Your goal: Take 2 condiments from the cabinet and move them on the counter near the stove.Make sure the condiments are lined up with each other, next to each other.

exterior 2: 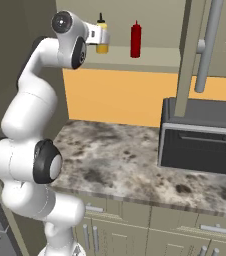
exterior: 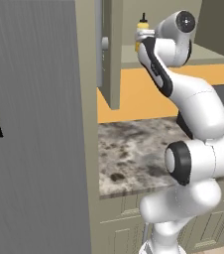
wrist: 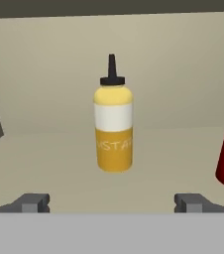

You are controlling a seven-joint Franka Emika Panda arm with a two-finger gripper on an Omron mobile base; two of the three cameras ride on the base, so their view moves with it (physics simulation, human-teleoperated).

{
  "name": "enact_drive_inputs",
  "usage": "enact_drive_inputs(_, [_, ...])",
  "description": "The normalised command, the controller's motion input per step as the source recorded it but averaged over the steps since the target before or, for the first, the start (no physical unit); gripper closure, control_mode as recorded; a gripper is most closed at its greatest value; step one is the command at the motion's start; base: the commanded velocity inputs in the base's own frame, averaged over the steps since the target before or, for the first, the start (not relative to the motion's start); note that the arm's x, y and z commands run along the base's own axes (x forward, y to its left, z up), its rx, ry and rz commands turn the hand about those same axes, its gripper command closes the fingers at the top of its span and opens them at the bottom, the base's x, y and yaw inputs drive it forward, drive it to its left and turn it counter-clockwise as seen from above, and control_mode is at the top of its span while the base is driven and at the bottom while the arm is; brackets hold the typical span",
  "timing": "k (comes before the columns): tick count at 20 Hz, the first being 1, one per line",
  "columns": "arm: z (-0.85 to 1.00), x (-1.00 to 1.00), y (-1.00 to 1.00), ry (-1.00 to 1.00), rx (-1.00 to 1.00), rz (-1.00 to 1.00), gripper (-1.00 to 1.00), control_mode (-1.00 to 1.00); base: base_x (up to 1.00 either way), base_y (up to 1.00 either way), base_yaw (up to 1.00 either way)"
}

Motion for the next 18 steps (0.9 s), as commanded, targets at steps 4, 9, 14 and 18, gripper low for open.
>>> enact_drive_inputs(4, [0.00,0.31,0.00,0.00,0.00,0.00,-1.00,-1.00,0.00,0.00,0.00])
enact_drive_inputs(9, [0.00,0.30,0.00,0.02,0.00,0.00,-1.00,-1.00,0.00,0.00,0.00])
enact_drive_inputs(14, [0.00,0.29,0.00,0.02,0.00,0.00,-1.00,-1.00,0.00,0.00,0.00])
enact_drive_inputs(18, [0.00,0.26,0.00,0.01,0.00,0.00,-1.00,-1.00,0.00,0.00,0.00])
